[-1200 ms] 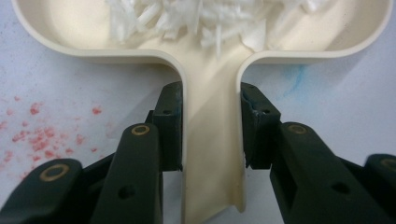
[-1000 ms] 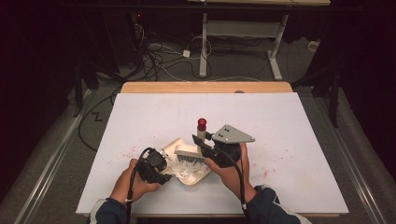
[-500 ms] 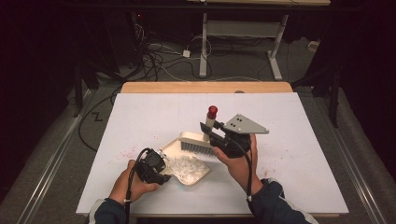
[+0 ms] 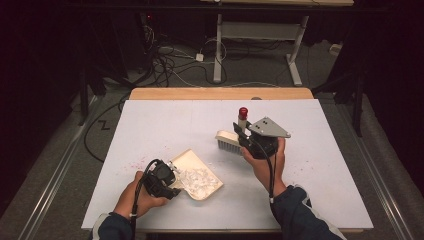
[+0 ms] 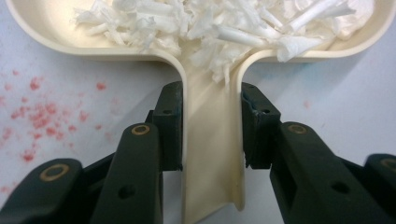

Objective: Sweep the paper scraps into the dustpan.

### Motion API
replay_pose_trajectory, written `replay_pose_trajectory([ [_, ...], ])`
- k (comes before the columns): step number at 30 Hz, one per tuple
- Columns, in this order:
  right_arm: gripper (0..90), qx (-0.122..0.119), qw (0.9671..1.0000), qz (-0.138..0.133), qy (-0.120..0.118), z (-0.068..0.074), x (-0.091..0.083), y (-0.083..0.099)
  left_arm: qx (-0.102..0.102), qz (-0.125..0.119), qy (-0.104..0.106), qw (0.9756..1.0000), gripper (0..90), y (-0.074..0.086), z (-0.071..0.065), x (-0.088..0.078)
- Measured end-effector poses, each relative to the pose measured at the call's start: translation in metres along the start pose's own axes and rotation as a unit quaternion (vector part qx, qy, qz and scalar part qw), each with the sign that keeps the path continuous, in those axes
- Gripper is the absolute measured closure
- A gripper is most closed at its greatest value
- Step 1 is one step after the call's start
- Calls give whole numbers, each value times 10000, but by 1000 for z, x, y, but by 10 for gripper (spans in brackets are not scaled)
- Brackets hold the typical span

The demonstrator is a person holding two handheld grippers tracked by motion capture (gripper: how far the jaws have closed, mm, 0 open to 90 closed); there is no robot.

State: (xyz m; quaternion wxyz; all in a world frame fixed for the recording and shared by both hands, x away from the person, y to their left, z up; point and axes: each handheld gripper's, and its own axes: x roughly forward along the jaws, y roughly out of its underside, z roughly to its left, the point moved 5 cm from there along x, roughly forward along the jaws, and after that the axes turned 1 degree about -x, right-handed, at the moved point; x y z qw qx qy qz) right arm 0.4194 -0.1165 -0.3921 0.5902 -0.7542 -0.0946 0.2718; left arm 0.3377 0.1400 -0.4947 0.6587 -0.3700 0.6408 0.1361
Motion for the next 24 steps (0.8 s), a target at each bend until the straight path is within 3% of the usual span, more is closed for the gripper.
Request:
replay_pose_trajectory([
  [3, 700, 28, 10000, 10, 44, -2, 2, 4, 6, 118, 68, 9999, 630, 5, -1, -3],
  [5, 700, -81, 9999, -16, 94, -1, 1, 4, -5, 193, 111, 9998, 630, 9, -1, -5],
  [15, 696, -290, 9992, 64, -258, 31, -7, 8, 12, 446, 211, 9988, 630, 21, -5, -13],
  [19, 691, -326, 9982, 122, -488, 46, -15, 9, 21, 473, 178, 9987, 629, 21, -6, -13],
  [24, 695, -327, 9947, 131, -965, 71, -25, 5, 25, 449, 164, 9989, 629, 19, -7, -12],
])
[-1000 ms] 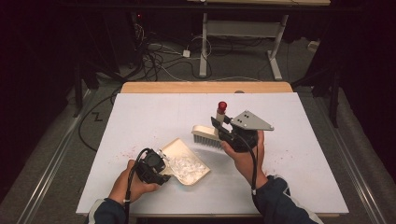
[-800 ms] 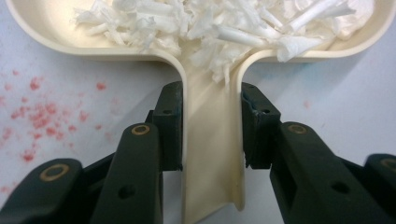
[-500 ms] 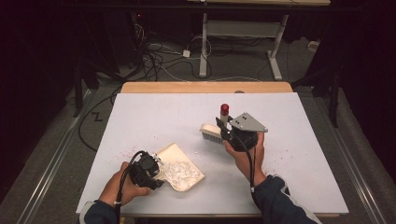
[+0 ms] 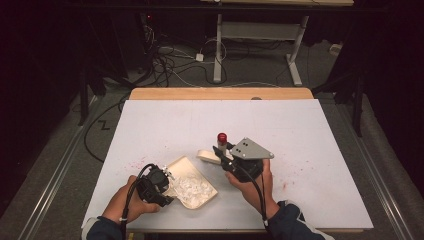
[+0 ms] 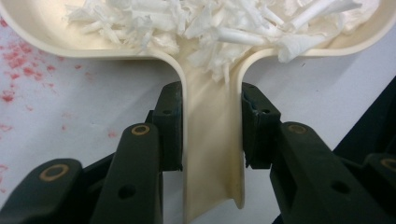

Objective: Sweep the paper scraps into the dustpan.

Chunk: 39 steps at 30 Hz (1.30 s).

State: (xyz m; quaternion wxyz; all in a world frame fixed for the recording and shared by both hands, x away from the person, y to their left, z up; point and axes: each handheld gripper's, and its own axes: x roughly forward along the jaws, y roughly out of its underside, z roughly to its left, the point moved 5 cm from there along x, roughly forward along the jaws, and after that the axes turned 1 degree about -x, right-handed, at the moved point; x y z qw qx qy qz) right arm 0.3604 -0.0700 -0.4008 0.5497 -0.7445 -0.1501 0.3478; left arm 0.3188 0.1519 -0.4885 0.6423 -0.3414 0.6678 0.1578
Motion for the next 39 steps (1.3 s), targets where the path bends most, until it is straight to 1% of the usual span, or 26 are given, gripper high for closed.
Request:
replay_pose_trajectory([
  [2, 698, -4, 9998, -51, -211, 9, -1, -3, 29, -6, -46, 10000, 628, -3, 0, 1],
  [4, 700, 80, 9992, -86, -389, 15, -1, -7, 54, 22, -89, 9999, 628, -5, -2, 4],
  [5, 700, 142, 9987, -92, -482, 16, 0, -9, 57, 9, -76, 10000, 627, -6, -2, 5],
  [8, 700, 321, 9967, -246, -706, 18, 2, -18, 58, -18, -39, 10000, 627, -7, -2, 5],
  [9, 700, 321, 9967, -246, -706, 18, 2, -18, 61, -23, -33, 10000, 627, -7, -2, 5],
  [11, 700, 274, 9962, -388, -731, 15, 1, -24, 54, -32, -6, 10000, 628, -7, -1, 5],
  [13, 700, 294, 9960, -402, -737, 13, 0, -27, 48, -36, 12, 10000, 628, -6, -1, 5],
  [14, 700, 321, 9958, -460, -728, 11, -1, -29, 49, -48, 22, 10000, 628, -6, -1, 5],
  [15, 700, 298, 9959, -540, -659, 5, -5, -35, 50, -50, 15, 10000, 628, -7, -1, 5],
  [16, 700, 298, 9959, -540, -659, 5, -5, -35, 58, -50, 5, 10000, 628, -6, -1, 5],
  [19, 700, 269, 9967, -583, -494, -5, -11, -38, 55, -52, 3, 10000, 627, -6, 0, 4],
  [21, 700, 268, 9970, -580, -434, -11, -13, -38, 60, -52, 0, 10000, 628, -4, 1, 3],
  [23, 700, 220, 9977, -538, -339, -17, -14, -35, 100, -35, -30, 9999, 628, -3, 2, 2],
  [25, 700, 103, 9986, -470, -204, -22, -14, -31, 154, 25, -68, 9999, 628, -1, 3, 2],
  [26, 700, 84, 9992, -392, -85, -29, -15, -27, 186, 35, -74, 9998, 628, 0, 4, 1],
  [27, 700, 84, 9992, -392, -85, -29, -15, -27, 223, 53, -81, 9997, 628, 2, 4, 1],
  [31, 700, 113, 9994, -308, 142, -45, -18, -19, 360, 149, -146, 9991, 629, 5, 4, -1],
  [32, 700, 78, 9994, -269, 227, -52, -20, -16, 388, 174, -160, 9990, 630, 6, 4, -1],
  [33, 700, 78, 9994, -269, 227, -52, -20, -16, 411, 191, -166, 9988, 630, 6, 4, -1],
  [34, 700, 67, 9994, -238, 244, -55, -22, -15, 440, 213, -176, 9987, 630, 7, 4, -1],
  [35, 700, 45, 9993, -191, 303, -64, -25, -12, 460, 224, -192, 9985, 631, 7, 4, -2],
  [36, 700, 45, 9993, -191, 303, -64, -25, -12, 473, 225, -199, 9984, 631, 7, 3, -2],
  [39, 700, 29, 9995, -59, 323, -77, -33, -10, 515, 265, -253, 9980, 631, 8, 4, -2],
])
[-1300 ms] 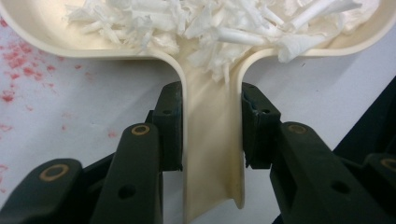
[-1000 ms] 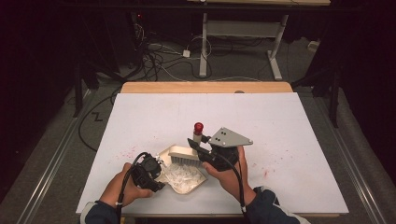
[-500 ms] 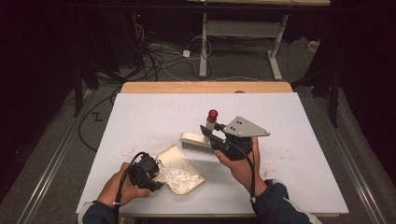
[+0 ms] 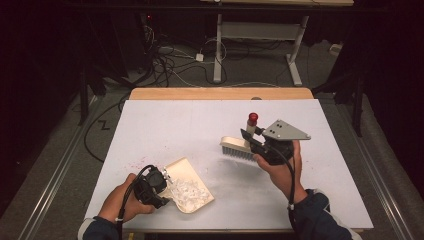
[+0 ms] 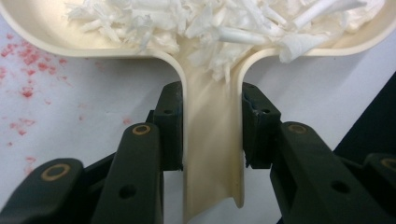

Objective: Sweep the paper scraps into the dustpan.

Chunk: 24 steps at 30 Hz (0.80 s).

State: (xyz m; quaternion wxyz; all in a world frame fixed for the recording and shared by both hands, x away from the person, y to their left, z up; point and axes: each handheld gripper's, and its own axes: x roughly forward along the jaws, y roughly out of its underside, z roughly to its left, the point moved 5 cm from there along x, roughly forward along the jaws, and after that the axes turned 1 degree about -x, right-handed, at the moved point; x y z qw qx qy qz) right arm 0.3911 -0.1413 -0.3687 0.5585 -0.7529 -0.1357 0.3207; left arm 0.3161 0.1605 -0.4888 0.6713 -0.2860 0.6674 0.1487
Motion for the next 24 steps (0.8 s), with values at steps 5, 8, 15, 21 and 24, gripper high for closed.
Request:
replay_pose_trajectory([
  [5, 700, -68, 9998, 190, 26, -18, -10, 7, 29, 72, -63, 9999, 632, -1, 0, 2],
  [8, 700, -51, 9995, 300, 9, -22, -12, 14, 46, 115, -62, 9999, 632, -1, 0, 2],
  [15, 700, -141, 9984, 404, 369, -23, -3, 20, 30, 129, -64, 9999, 632, -3, -2, 3],
  [21, 700, -200, 9982, 530, 196, -9, 0, 21, 30, 114, -41, 9999, 631, -3, -3, 4],
  [24, 700, -321, 9978, 579, 80, 7, 1, 20, 33, 110, -43, 9999, 631, -4, -4, 4],
])
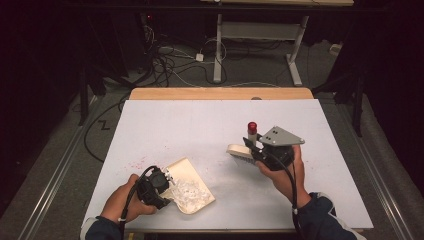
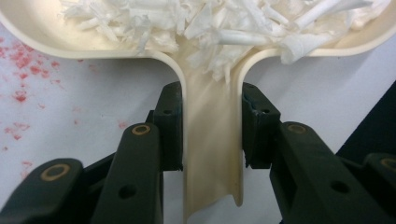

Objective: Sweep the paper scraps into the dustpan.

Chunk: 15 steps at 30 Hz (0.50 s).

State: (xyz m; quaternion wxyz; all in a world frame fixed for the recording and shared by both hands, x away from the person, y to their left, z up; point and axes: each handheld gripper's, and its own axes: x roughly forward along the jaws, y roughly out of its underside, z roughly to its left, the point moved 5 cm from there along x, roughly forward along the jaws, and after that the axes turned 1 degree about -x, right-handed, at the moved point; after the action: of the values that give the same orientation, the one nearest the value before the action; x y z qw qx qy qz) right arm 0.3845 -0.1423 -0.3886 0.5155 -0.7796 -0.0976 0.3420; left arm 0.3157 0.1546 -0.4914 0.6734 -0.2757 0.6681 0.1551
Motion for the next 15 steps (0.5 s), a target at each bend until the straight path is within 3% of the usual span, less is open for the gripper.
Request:
replay_pose_trajectory([
  [7, 700, -29, 9997, -73, -252, 35, 1, -8, 4, -11, 10, 10000, 631, -2, -2, 0],
  [15, 699, 84, 9982, -263, -539, 61, 13, -20, -32, 25, 78, 10000, 631, -5, -2, -2],
])
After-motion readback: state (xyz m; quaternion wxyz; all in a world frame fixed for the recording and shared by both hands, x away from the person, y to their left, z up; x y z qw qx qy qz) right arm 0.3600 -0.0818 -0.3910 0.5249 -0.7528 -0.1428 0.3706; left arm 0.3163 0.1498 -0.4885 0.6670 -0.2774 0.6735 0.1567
